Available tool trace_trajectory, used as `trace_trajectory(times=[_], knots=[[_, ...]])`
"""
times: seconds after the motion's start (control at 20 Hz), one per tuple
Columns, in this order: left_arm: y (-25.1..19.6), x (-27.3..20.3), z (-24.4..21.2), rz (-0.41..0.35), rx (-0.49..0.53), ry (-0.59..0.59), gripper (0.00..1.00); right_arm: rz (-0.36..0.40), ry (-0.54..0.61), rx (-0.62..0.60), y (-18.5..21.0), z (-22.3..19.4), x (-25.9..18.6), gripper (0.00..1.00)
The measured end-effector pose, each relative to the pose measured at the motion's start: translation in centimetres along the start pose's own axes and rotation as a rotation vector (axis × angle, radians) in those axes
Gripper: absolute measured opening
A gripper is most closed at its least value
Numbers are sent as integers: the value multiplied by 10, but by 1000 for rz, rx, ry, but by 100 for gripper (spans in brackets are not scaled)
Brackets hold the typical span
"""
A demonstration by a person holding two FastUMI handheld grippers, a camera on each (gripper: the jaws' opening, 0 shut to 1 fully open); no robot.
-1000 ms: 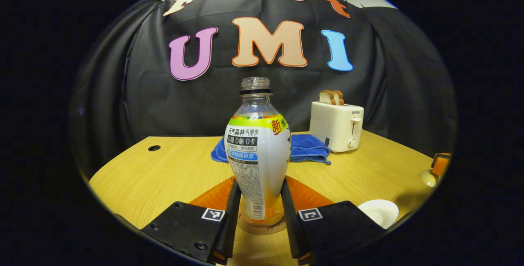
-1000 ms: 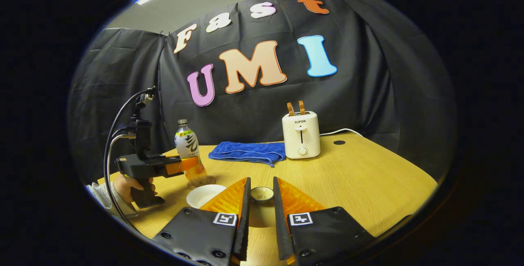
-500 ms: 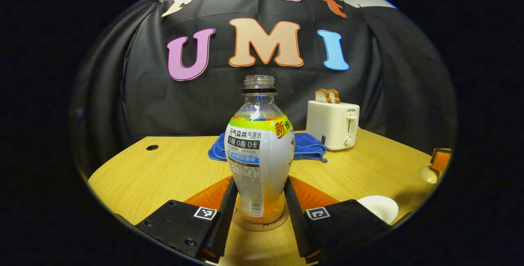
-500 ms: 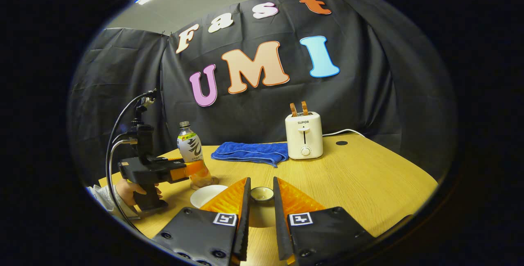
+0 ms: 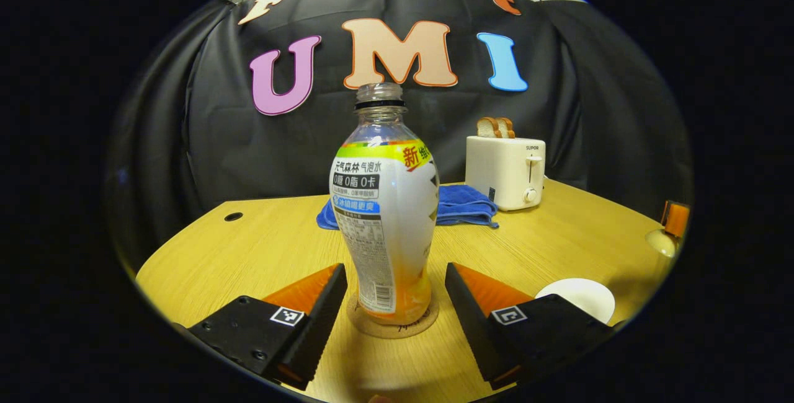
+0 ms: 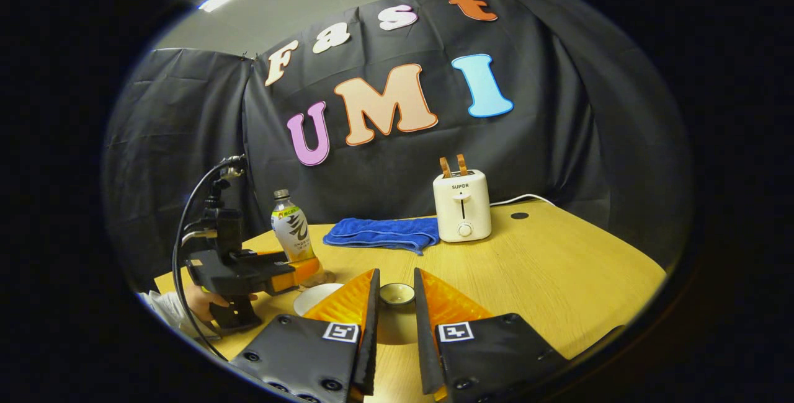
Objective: Open the teacup lid with one hand, grasp the water bottle and pour water into the teacup with the other hand; after pouring, place the water bottle on the coaster and then close the teacup lid.
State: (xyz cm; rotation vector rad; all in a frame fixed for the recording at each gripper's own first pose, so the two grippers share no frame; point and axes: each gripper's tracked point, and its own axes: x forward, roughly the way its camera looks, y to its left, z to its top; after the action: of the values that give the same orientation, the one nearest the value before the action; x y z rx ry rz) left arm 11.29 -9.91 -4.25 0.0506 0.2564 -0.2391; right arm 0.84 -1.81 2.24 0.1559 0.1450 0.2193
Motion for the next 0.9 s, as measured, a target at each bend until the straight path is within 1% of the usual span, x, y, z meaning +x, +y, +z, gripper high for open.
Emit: trace_trajectory(times=[0.2, 0.25, 0.3, 0.5, 0.55, 0.6, 0.65, 0.75, 0.8, 0.9], knots=[[5, -22, 2, 23, 2, -47, 95, -7, -17, -22, 4, 2, 0, 32], [7, -30, 5, 31, 4, -61, 96, -2, -18, -26, 7, 2, 1, 34], [11, -38, 8, 43, 7, -78, 95, 6, -19, -30, 12, 0, 2, 30], [30, -72, 22, 107, 9, -166, 96, 35, -8, -60, 28, -10, 11, 34], [35, -80, 25, 123, 6, -186, 95, 39, -2, -64, 31, -14, 14, 32], [40, -87, 27, 142, 6, -205, 98, 44, 3, -65, 35, -17, 17, 32], [46, -95, 28, 160, 4, -223, 95, 51, 7, -66, 41, -19, 20, 33], [55, -105, 25, 183, -11, -239, 95, 71, 1, -68, 52, -18, 26, 34], [58, -109, 23, 190, -24, -245, 95, 79, -6, -73, 58, -17, 29, 30], [65, -114, 17, 207, -52, -249, 95, 93, -25, -92, 70, -14, 34, 33]])
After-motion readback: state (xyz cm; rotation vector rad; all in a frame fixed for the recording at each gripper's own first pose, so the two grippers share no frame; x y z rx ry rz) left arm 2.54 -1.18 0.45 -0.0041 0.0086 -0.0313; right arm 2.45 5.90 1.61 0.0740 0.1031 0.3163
